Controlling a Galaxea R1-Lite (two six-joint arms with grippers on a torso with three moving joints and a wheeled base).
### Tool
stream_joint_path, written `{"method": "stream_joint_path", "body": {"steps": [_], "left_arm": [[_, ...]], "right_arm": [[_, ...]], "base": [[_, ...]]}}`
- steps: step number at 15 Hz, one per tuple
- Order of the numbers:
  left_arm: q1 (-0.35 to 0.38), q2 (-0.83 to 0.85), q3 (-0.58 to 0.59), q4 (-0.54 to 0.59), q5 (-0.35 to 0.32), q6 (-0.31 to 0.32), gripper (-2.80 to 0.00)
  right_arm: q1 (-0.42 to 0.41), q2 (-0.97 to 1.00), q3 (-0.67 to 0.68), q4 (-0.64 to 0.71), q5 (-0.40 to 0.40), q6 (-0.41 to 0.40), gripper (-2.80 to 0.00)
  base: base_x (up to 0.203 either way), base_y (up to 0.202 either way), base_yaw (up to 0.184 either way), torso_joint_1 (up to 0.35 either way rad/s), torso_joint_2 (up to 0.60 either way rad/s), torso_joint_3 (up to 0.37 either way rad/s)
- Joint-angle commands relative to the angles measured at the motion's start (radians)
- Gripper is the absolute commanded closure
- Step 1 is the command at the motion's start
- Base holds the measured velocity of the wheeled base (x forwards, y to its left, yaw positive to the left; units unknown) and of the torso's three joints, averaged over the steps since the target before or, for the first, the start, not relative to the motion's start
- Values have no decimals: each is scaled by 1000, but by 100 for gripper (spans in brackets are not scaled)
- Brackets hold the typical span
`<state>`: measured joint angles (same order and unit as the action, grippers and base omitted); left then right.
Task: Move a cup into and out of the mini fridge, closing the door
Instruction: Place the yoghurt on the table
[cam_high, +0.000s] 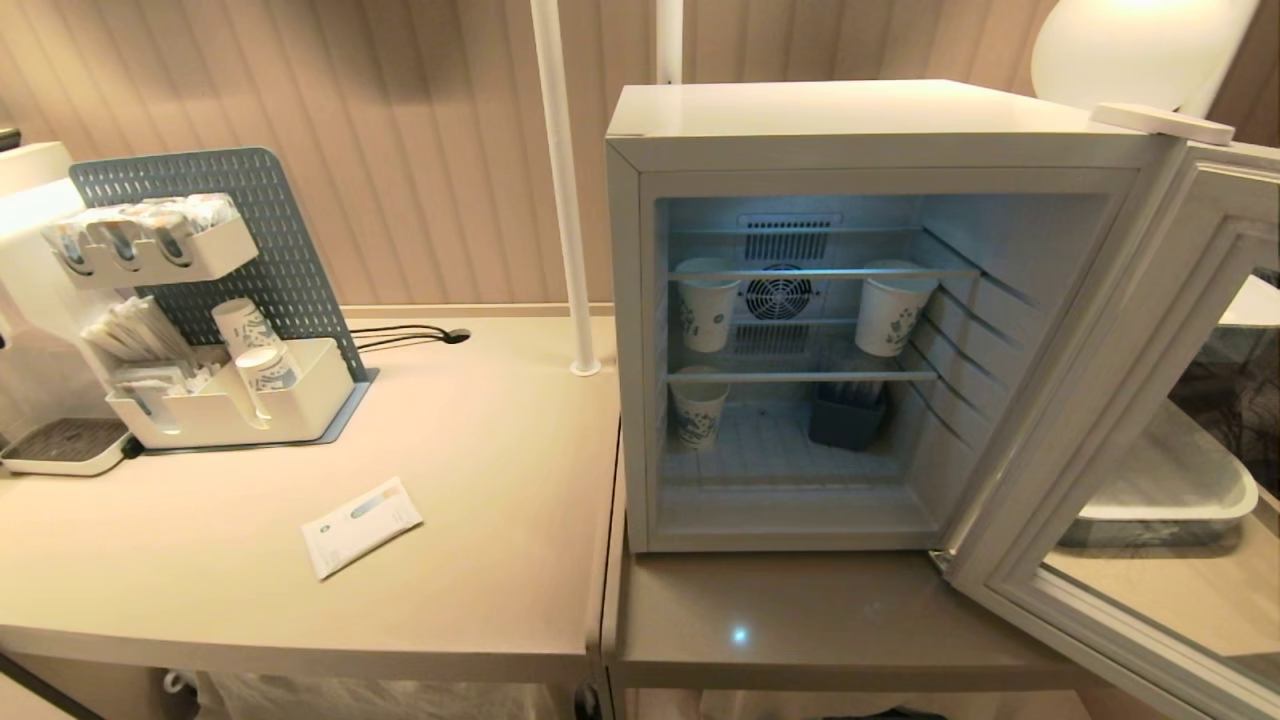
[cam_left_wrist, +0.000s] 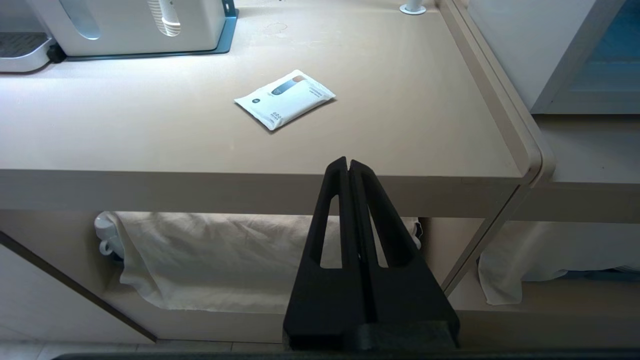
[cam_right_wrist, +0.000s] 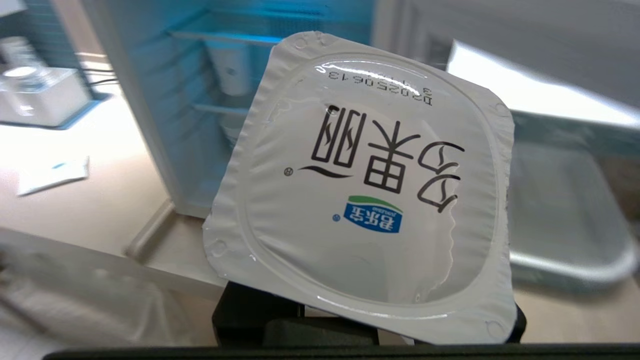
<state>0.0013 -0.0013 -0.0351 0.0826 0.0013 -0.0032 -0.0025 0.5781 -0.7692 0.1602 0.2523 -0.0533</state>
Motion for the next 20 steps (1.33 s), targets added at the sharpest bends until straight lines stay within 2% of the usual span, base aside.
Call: {"method": "stream_joint_path", "body": {"steps": [1, 4, 7, 10, 13, 15, 20], "left_arm": [[0, 1, 0, 0, 0, 0, 0], [0, 1, 0, 0, 0, -1, 0], [0, 1, 0, 0, 0, -1, 0], [0, 1, 0, -1, 2, -1, 0], [0, 1, 0, -1, 2, -3, 0], [0, 1, 0, -1, 2, -4, 0], [0, 1, 0, -1, 2, -4, 0]], "right_arm": [[12, 278, -144, 3, 37, -3, 0], [68, 541, -394, 2, 59, -5, 0], [134, 754, -644, 18, 4, -4, 0], [175, 931, -905, 101, -50, -4, 0], [186, 1115, -1169, 223, -71, -17, 0], [198, 1188, -1195, 245, -108, -71, 0], [220, 1201, -1191, 268, -119, -76, 0]], "base": [[0, 0, 0, 0, 0, 0], [0, 0, 0, 0, 0, 0], [0, 0, 0, 0, 0, 0], [0, 0, 0, 0, 0, 0], [0, 0, 0, 0, 0, 0], [0, 0, 0, 0, 0, 0], [0, 0, 0, 0, 0, 0]]}}
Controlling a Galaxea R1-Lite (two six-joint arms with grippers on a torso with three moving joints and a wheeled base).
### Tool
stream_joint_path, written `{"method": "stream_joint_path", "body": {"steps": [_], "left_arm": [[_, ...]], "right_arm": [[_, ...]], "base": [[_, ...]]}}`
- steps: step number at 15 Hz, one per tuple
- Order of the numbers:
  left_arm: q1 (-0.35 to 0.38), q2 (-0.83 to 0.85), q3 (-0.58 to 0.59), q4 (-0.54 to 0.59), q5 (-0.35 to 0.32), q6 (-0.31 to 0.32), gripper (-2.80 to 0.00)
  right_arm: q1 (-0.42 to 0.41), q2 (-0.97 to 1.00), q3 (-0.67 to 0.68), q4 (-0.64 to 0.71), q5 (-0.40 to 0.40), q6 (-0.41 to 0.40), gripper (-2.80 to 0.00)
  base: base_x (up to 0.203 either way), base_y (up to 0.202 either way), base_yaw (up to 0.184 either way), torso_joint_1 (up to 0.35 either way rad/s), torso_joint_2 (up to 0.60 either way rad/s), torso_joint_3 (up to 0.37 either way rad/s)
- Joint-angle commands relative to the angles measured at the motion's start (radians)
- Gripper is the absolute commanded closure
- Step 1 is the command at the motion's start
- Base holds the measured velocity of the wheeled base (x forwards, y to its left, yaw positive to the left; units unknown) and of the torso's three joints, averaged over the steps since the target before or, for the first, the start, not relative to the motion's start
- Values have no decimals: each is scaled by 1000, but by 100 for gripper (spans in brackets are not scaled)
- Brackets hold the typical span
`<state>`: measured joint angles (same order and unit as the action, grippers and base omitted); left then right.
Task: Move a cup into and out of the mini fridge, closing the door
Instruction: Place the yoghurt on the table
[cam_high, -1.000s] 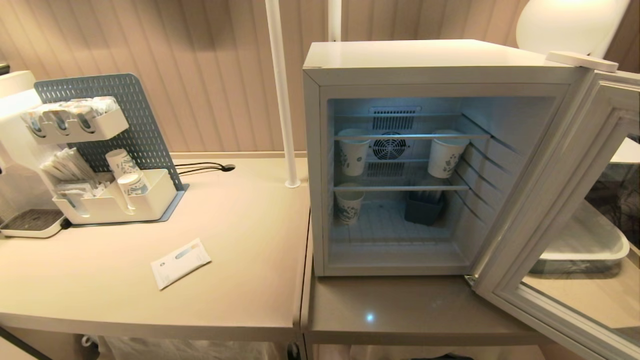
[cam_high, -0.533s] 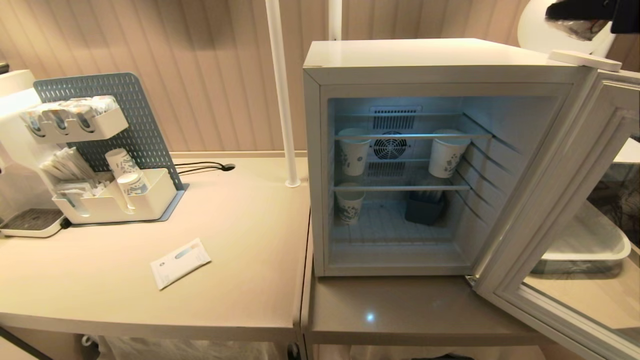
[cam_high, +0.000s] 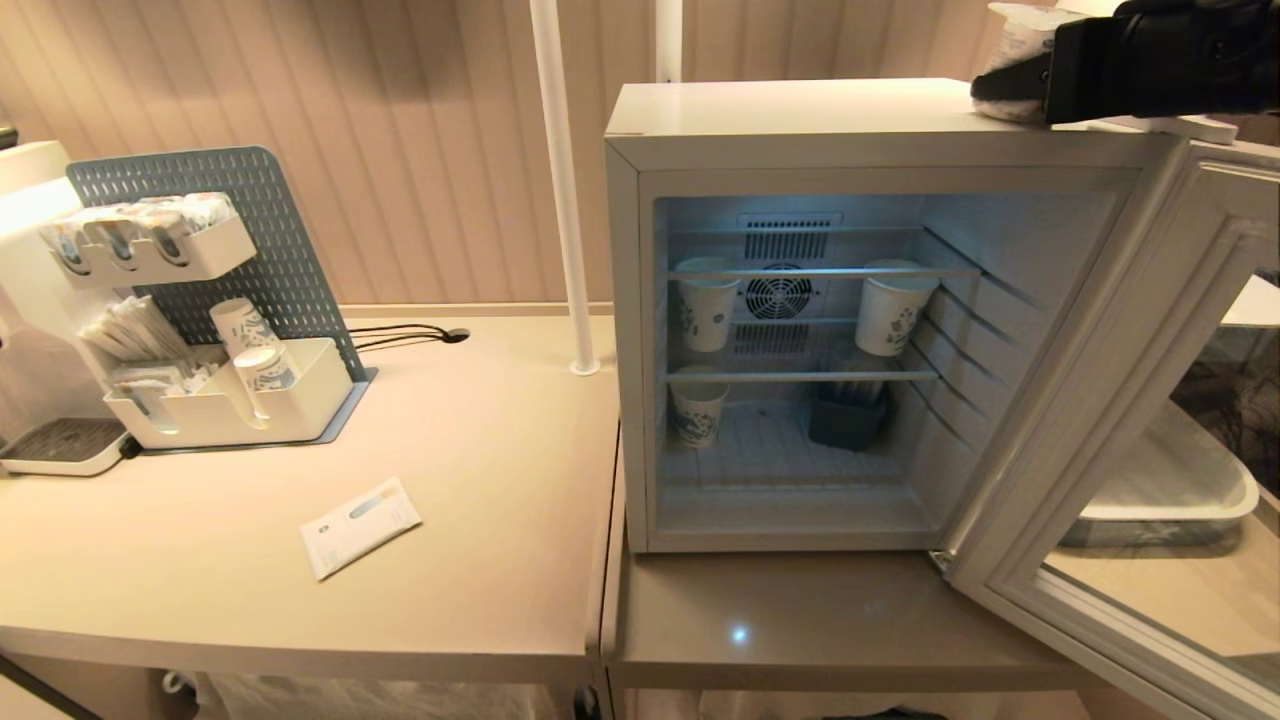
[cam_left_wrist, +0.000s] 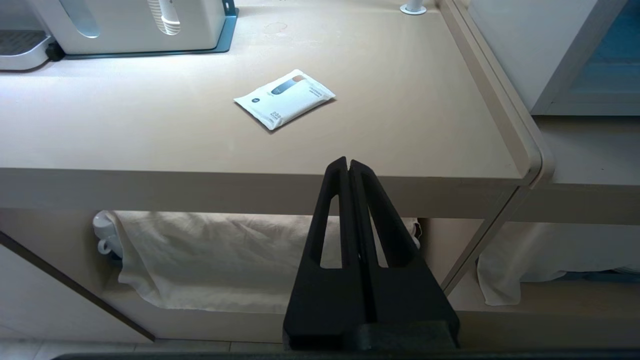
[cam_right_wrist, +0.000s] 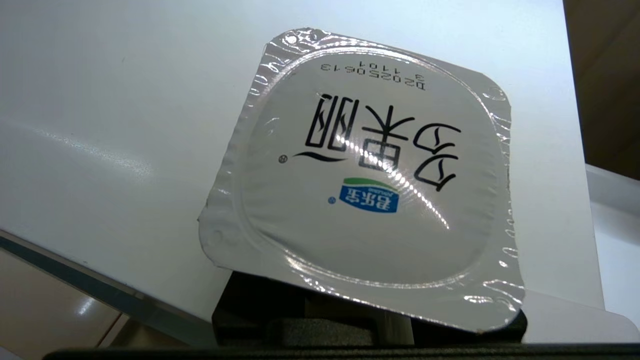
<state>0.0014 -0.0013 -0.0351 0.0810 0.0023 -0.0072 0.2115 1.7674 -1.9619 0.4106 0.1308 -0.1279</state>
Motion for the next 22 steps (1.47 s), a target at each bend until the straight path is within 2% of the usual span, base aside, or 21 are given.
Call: {"method": "stream_joint_path", "body": {"steps": [1, 7, 8, 17, 22], "left_arm": [[0, 1, 0, 0, 1, 0, 0], [0, 1, 0, 0, 1, 0, 0], [0, 1, 0, 0, 1, 0, 0], [0, 1, 0, 0, 1, 0, 0], [0, 1, 0, 2, 1, 1, 0]], "right_arm": [[7, 10, 1, 27, 3, -1, 0], [16, -2, 23, 22, 1, -1, 0], [16, -2, 23, 22, 1, -2, -280], [14, -85, 42, 47, 0, -2, -280], [14, -192, 152, 34, 0, -7, -280]], "base": [[0, 0, 0, 0, 0, 0], [0, 0, 0, 0, 0, 0], [0, 0, 0, 0, 0, 0], [0, 0, 0, 0, 0, 0], [0, 0, 0, 0, 0, 0]]}}
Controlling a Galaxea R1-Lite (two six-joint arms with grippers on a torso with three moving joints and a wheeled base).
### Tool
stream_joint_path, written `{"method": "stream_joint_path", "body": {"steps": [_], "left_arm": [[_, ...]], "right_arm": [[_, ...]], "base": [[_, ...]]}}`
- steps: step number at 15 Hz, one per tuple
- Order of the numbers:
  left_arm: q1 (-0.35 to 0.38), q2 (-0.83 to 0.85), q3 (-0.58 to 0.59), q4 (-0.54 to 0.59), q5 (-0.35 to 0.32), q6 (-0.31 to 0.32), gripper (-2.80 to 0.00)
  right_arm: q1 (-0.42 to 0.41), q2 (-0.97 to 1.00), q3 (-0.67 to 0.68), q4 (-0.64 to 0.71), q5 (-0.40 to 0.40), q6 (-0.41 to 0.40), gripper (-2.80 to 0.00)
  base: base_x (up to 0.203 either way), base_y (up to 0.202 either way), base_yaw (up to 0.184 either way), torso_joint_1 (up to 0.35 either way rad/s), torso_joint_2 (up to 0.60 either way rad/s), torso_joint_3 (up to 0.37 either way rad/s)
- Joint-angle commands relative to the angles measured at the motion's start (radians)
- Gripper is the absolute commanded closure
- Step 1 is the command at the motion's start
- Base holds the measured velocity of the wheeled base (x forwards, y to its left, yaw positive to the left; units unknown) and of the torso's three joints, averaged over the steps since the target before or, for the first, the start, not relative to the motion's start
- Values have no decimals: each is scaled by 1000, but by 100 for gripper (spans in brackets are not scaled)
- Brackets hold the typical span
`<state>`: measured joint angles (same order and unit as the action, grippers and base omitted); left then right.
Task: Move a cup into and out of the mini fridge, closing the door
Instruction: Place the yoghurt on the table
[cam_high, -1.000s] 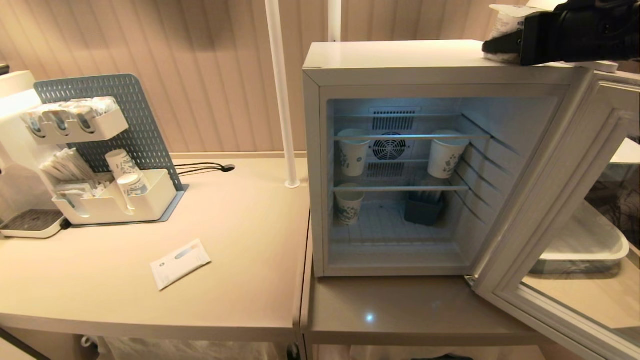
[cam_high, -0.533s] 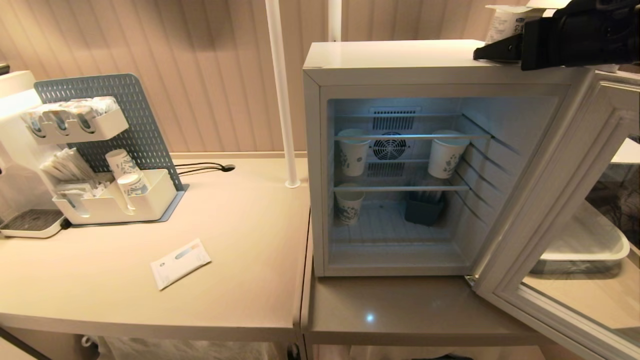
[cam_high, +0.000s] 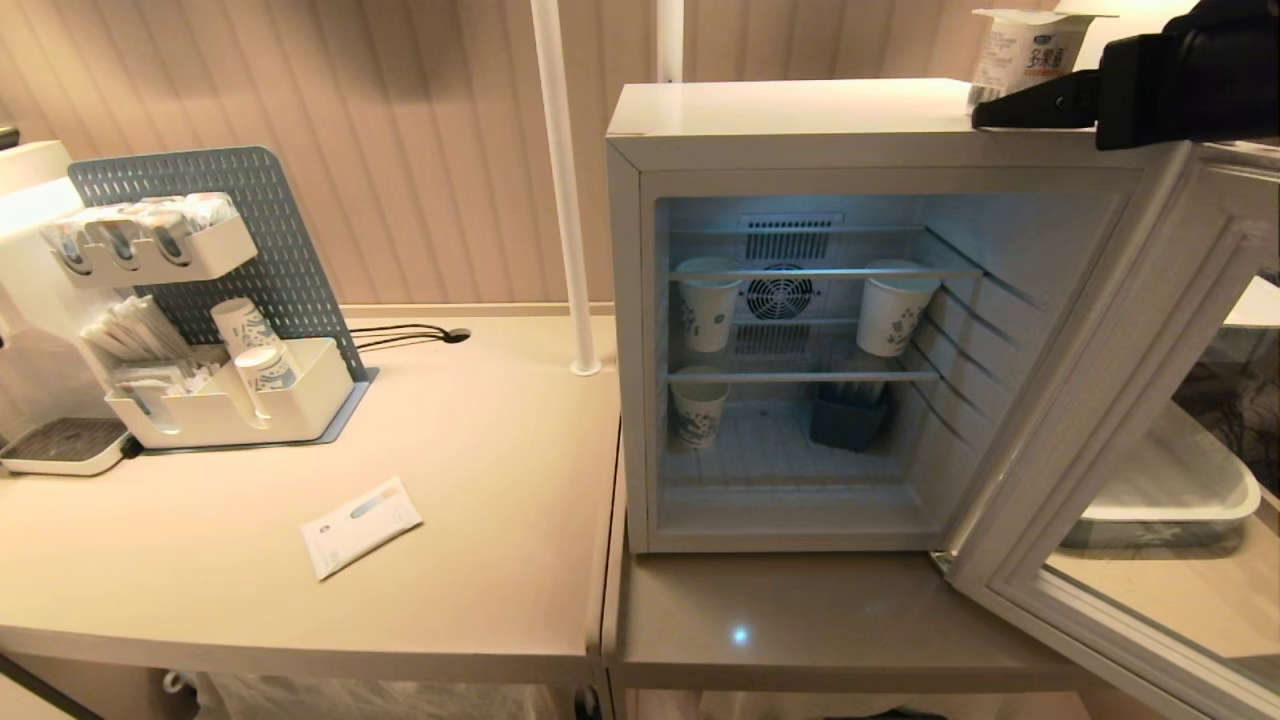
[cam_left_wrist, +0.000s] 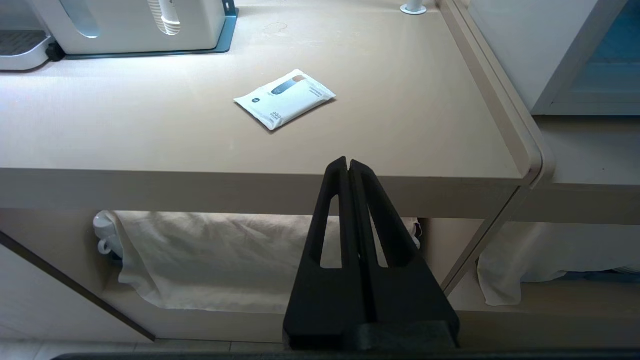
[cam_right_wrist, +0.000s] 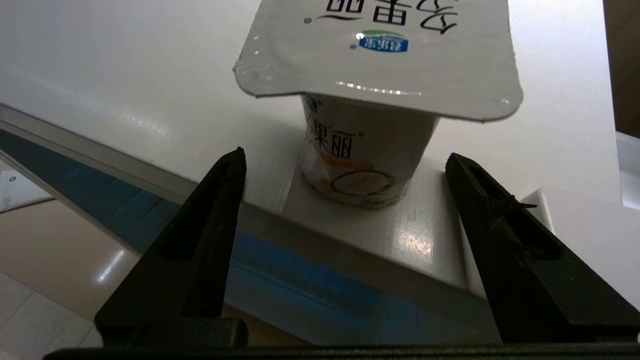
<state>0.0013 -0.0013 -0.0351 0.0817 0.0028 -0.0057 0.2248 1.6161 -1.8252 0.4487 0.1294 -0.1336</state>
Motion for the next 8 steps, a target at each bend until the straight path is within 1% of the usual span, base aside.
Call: {"method": "stream_joint_path", "body": {"steps": [1, 6, 7, 8], "left_arm": [[0, 1, 0, 1, 0, 0, 0], [0, 1, 0, 1, 0, 0, 0], [0, 1, 0, 1, 0, 0, 0], [0, 1, 0, 1, 0, 0, 0]], "right_arm": [[1, -63, 32, -4, 1, -1, -280], [0, -166, 89, -4, 1, -5, -280], [0, -197, 104, -4, 1, -6, 0], [-1, -228, 121, -4, 1, -10, 0]], "base": [[0, 0, 0, 0, 0, 0], [0, 0, 0, 0, 0, 0], [0, 0, 0, 0, 0, 0], [0, 0, 0, 0, 0, 0]]}}
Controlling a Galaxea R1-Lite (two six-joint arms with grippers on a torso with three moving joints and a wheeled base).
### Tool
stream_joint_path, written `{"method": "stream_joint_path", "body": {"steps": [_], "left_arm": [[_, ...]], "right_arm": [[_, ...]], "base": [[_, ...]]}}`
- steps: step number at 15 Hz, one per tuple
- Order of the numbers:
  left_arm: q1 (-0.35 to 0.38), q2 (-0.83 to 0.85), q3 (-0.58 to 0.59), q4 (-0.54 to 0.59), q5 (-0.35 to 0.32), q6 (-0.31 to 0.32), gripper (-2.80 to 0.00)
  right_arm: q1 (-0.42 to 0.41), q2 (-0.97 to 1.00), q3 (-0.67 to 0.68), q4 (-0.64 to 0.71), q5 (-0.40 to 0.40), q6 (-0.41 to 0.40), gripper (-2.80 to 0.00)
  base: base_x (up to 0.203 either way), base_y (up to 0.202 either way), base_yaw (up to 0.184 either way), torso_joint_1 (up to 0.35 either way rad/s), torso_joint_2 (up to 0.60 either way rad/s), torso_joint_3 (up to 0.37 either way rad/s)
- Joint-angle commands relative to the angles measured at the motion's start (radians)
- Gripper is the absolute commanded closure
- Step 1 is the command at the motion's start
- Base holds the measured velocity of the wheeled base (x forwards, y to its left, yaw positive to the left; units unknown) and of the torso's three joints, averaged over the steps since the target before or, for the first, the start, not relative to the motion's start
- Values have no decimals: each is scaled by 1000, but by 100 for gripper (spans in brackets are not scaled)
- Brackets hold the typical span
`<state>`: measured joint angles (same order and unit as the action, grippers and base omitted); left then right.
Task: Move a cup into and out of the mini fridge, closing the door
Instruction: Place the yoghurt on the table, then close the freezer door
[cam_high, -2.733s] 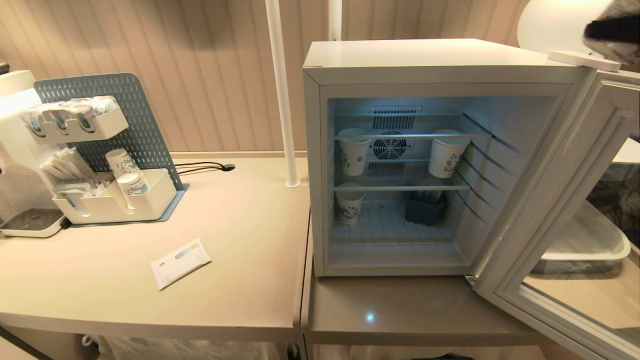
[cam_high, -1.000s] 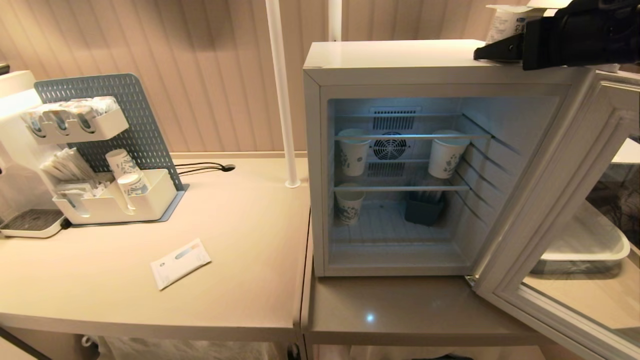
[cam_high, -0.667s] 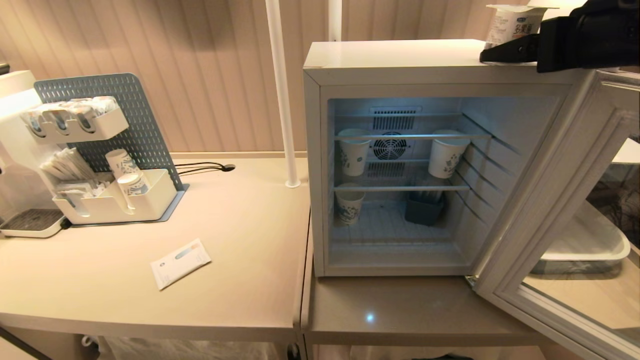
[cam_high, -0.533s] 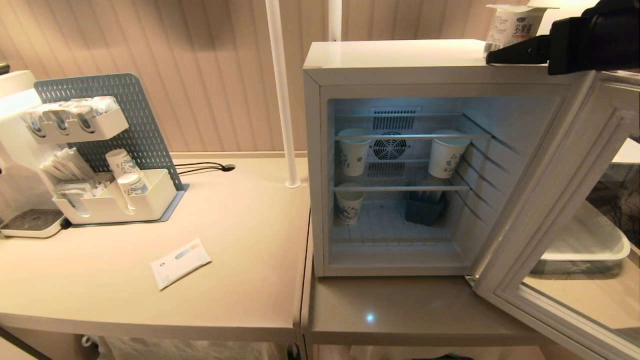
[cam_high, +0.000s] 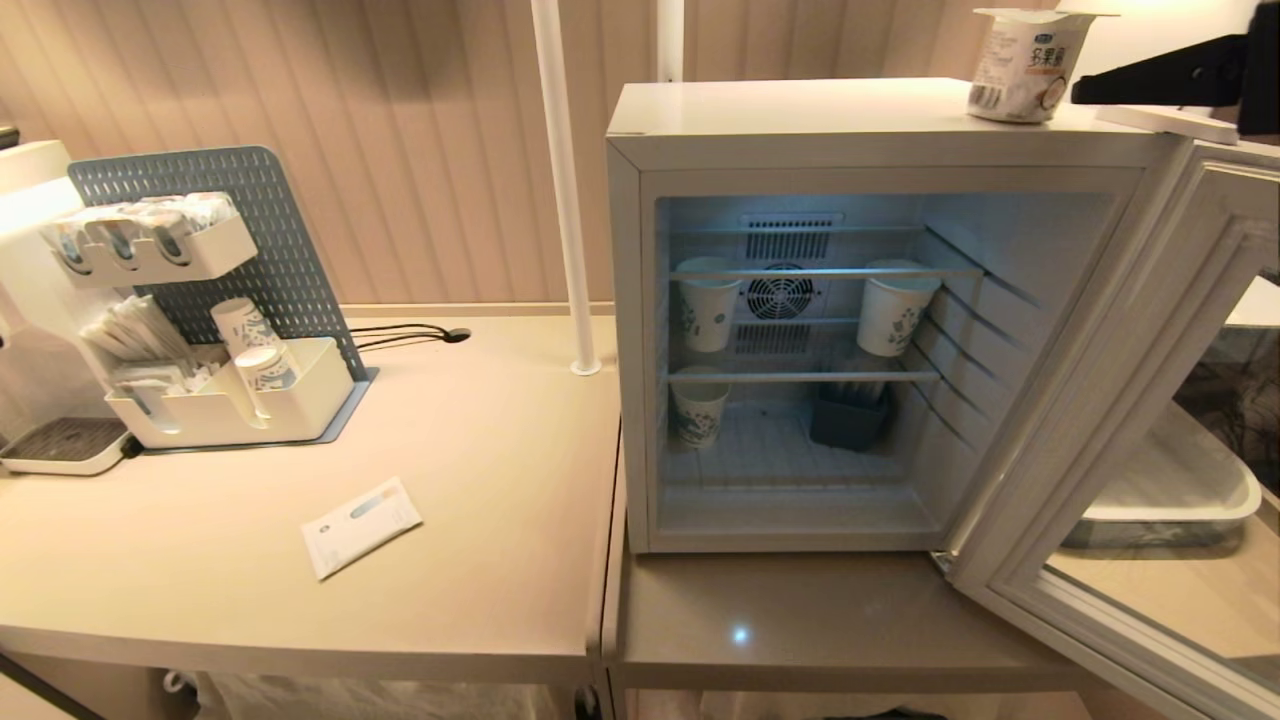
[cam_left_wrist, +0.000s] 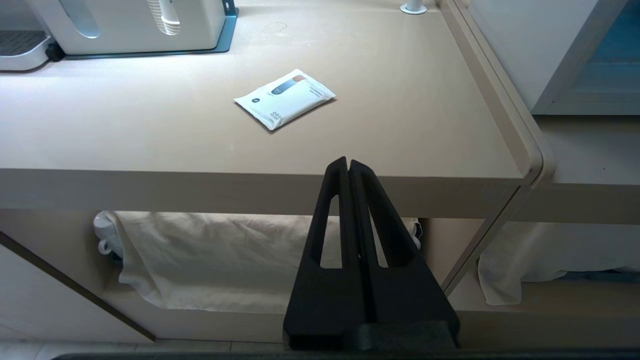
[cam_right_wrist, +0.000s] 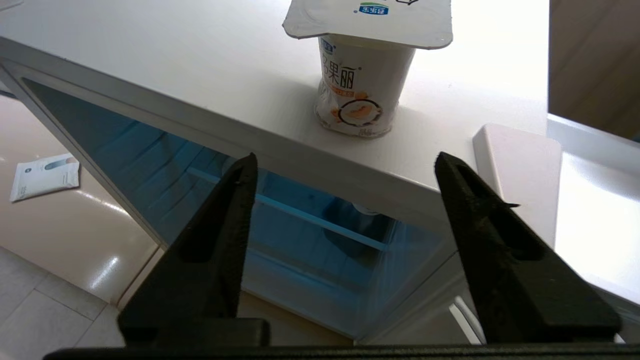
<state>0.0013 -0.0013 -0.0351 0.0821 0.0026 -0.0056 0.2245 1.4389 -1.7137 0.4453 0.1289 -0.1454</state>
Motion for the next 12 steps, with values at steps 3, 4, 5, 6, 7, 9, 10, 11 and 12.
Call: {"method": "stream_joint_path", "body": {"steps": [3, 4, 5, 6, 7, 9, 10, 11, 12], "left_arm": [[0, 1, 0, 1, 0, -1, 0], [0, 1, 0, 1, 0, -1, 0], [0, 1, 0, 1, 0, -1, 0], [0, 1, 0, 1, 0, -1, 0], [0, 1, 0, 1, 0, -1, 0], [0, 1, 0, 1, -1, 1, 0], [0, 1, 0, 1, -1, 1, 0], [0, 1, 0, 1, 0, 1, 0], [0, 1, 0, 1, -1, 1, 0]], "right_arm": [[0, -151, 78, 7, 1, -8, 0], [-1, -194, 112, 8, -6, -9, 0], [0, -242, 142, 11, -37, -9, 0], [0, -281, 173, 13, -116, -9, 0], [1, -316, 204, 11, -253, -9, 0], [1, -417, 284, 13, -481, -9, 0], [2, -475, 341, 10, -553, -9, 0], [2, -538, 396, 10, -616, -9, 0], [1, -594, 459, 9, -689, -9, 0]], "base": [[0, 0, 0, 0, 0, 0], [0, 0, 0, 0, 0, 0], [0, 0, 0, 0, 0, 0], [0, 0, 0, 0, 0, 0], [0, 0, 0, 0, 0, 0], [0, 0, 0, 0, 0, 0], [0, 0, 0, 0, 0, 0], [0, 0, 0, 0, 0, 0], [0, 0, 0, 0, 0, 0]]}}
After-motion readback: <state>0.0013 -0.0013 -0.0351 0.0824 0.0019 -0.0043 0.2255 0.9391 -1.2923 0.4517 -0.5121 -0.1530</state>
